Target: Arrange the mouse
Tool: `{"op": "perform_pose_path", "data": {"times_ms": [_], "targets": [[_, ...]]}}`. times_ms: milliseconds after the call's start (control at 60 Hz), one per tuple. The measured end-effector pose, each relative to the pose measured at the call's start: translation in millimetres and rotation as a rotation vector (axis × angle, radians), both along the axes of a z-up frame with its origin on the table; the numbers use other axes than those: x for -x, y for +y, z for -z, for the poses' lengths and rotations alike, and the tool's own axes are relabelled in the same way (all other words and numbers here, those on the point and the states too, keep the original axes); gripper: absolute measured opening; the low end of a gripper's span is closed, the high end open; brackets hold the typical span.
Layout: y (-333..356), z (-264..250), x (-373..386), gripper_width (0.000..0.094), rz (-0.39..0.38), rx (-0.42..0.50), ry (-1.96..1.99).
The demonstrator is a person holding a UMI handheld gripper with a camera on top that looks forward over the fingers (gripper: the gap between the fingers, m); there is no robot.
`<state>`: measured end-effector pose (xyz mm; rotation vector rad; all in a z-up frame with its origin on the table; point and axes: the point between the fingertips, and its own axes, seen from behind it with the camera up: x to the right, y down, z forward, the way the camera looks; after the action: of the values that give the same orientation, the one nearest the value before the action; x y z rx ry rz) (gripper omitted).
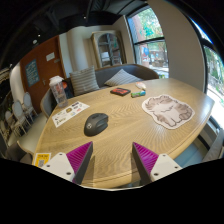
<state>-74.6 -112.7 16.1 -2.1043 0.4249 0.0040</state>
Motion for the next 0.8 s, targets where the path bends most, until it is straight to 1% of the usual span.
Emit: {"op": "perform_pose_path", "data": {"times_ms": [67, 83, 150, 200, 400, 483, 583, 683, 767, 800], "targets": [[-6, 6, 1, 0.0827, 0.014, 0.059, -0.032], [14, 12, 17, 0.0828, 0.014, 0.063, -0.043], [35, 5, 33, 0.0832, -0.010, 0.042, -0.076], [50, 3, 39, 0.0829, -0.010, 0.020, -0.079], [103, 21, 45, 0.0833, -0.018, 0.047, 0.025], [127, 21, 50, 0.0838, -0.048, 0.041, 0.049], [156, 26, 47, 0.0841, -0.066, 0.070, -0.011], [182, 31, 55, 0.0839, -0.119, 0.096, -0.066], [191, 36, 55, 0.0820, -0.157, 0.144, -0.139], [195, 36, 55, 0.0795, -0.170, 0.156, -0.168]]}}
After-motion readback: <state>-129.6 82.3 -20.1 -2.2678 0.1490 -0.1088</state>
